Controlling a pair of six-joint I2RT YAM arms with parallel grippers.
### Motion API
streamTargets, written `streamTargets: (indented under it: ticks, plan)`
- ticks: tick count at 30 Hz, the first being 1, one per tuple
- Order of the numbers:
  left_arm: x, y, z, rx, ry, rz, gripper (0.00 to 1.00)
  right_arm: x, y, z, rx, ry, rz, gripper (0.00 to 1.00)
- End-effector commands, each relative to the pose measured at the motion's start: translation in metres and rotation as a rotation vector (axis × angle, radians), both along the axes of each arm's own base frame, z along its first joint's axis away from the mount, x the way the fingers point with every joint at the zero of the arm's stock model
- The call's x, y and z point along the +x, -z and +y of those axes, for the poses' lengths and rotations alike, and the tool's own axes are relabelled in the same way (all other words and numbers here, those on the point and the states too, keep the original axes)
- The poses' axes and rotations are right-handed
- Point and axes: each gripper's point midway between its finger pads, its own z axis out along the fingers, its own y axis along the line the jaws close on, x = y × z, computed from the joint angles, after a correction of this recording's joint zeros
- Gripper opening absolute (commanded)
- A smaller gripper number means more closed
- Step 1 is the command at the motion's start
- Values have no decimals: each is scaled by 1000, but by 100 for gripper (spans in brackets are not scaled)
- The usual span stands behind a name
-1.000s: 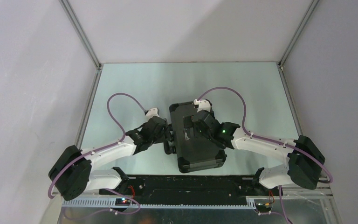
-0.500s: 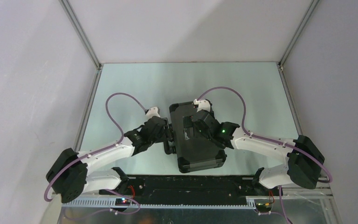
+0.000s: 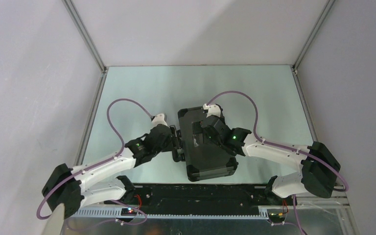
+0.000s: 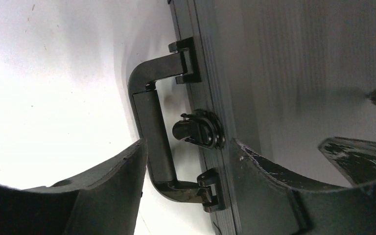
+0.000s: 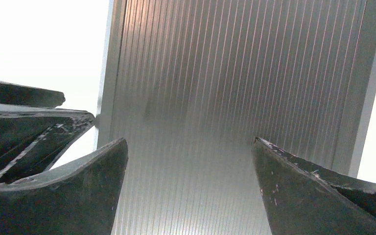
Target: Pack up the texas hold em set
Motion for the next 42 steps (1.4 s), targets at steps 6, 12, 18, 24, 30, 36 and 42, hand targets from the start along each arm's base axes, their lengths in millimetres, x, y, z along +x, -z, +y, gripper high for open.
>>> streamTargets:
  ticks: [6,12,18,24,30,36,42]
  plan:
    - [8,-54,7,-87,-55,-147,72,-19,32,-4,-60,-31,115,99]
    - [3,-34,23,-51,-107,-111,74,-20,32,-5,-64,-30,117,100]
    - [-4,2,43,4,-168,-34,73,-20,32,-6,-68,-30,116,99]
    - [-4,18,45,72,-154,9,69,-20,34,-3,-65,-39,118,99]
    - [-1,16,40,81,-133,10,42,-21,36,-5,-74,-36,122,100]
    - [5,10,29,63,-89,-11,2,-20,38,-7,-80,-21,126,100]
    - [9,12,14,19,-52,-14,0,-3,7,-34,-59,116,41,99]
